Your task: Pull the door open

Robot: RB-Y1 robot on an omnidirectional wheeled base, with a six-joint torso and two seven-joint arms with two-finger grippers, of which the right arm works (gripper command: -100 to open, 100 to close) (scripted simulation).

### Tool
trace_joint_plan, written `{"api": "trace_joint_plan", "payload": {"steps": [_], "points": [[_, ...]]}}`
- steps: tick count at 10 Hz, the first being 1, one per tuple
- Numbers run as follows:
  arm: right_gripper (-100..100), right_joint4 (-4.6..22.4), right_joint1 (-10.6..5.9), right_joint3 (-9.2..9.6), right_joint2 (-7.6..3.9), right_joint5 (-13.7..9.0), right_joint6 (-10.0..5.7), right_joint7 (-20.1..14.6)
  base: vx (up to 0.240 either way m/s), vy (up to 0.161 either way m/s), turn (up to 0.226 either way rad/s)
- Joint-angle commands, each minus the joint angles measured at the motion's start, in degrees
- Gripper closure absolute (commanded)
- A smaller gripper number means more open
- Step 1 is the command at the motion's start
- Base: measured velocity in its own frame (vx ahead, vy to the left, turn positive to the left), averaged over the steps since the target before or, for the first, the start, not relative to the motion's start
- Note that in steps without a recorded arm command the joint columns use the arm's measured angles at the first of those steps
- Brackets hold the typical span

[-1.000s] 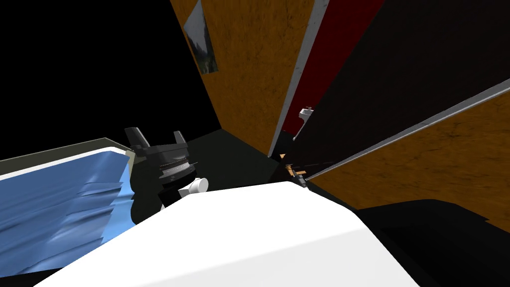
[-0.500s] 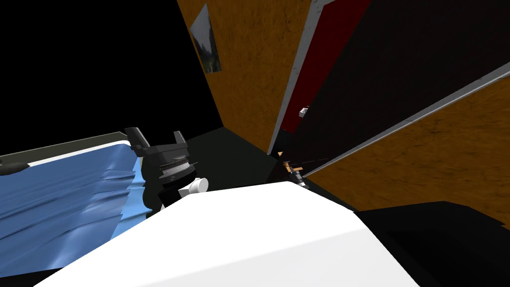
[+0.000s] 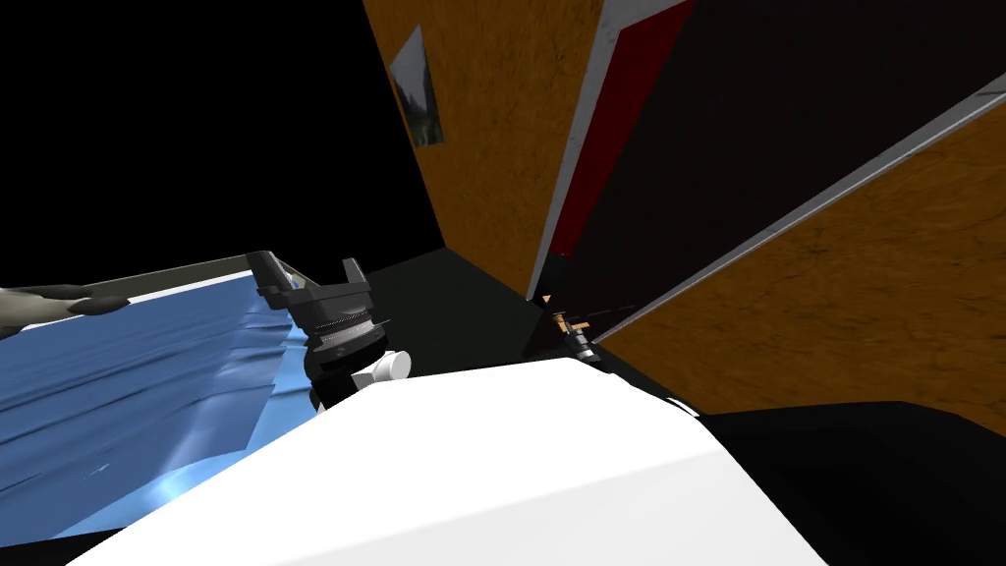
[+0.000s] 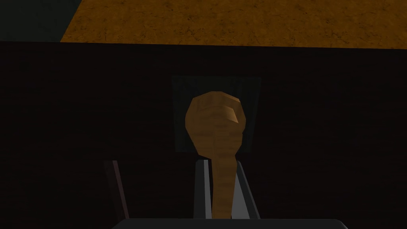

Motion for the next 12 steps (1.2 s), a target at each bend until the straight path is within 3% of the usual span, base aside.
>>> {"api": "trace_joint_plan", "payload": {"steps": [1,4,5,6,8,9,11,12], "points": [[100,0.9,-1.54,-0.07,0.88,1.6,0.62,-0.4,-0.218,-0.094,0.062],[100,1.6,-4.15,-0.96,1.68,3.8,2.21,-0.8,-0.207,-0.076,0.060],[100,1.6,-4.15,-0.96,1.68,3.8,2.21,-0.8,-0.105,-0.052,0.011],[100,1.9,-5.45,-1.40,2.08,4.9,3.00,-1.1,-0.115,-0.075,0.044],[100,1.9,-5.45,-1.40,2.08,4.9,3.00,-1.1,-0.084,-0.067,0.029],[100,0.8,-4.87,-1.44,1.97,4.8,3.79,-1.0,-0.010,-0.014,0.010],[100,2.3,-4.46,-1.52,1.57,4.5,2.06,-1.3,-0.125,-0.044,0.227],[100,2.3,-4.46,-1.52,1.57,4.5,2.06,-1.3,-0.130,-0.050,0.083]]}}
